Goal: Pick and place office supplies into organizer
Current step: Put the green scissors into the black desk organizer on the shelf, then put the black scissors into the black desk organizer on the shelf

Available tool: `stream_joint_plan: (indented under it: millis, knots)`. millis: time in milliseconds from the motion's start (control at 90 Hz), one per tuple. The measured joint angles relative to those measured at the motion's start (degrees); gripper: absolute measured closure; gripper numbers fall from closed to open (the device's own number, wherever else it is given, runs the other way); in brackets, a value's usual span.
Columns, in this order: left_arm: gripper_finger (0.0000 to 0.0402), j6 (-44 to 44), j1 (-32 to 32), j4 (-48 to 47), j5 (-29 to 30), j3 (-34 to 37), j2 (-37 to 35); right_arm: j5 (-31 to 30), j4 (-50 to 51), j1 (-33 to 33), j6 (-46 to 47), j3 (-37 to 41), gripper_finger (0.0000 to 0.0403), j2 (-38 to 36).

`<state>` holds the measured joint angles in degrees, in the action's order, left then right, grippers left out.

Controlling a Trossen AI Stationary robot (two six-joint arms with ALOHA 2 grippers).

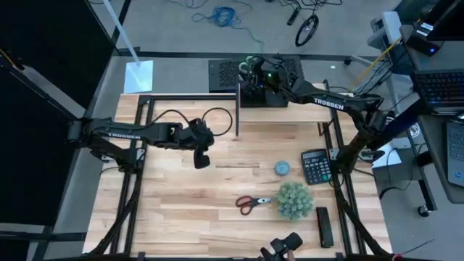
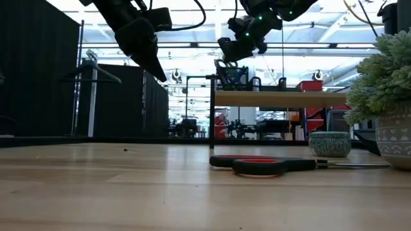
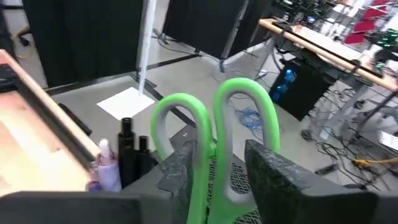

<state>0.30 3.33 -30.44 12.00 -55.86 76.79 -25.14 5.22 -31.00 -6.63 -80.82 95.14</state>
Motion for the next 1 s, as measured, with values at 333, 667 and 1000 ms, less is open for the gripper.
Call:
stream_joint_plan:
  millis: [333, 667, 1000]
  knots:
    - [0.0398, 0.0, 0.0, -0.1, 0.0, 0.0, 0.0, -0.1, -0.1, 2.0, -3.1, 0.0, 0.0209, -4.5]
    - [0.0398, 0.0, 0.0, 0.0, 0.0, 0.0, 0.0, -0.1, 10.2, 9.9, -9.0, 0.0, 0.0212, -10.9]
    - [0.0398, 0.0, 0.0, 0.0, 0.0, 0.0, 0.0, 14.7, 40.5, 24.2, -7.3, 0.0, 0.0213, -11.5]
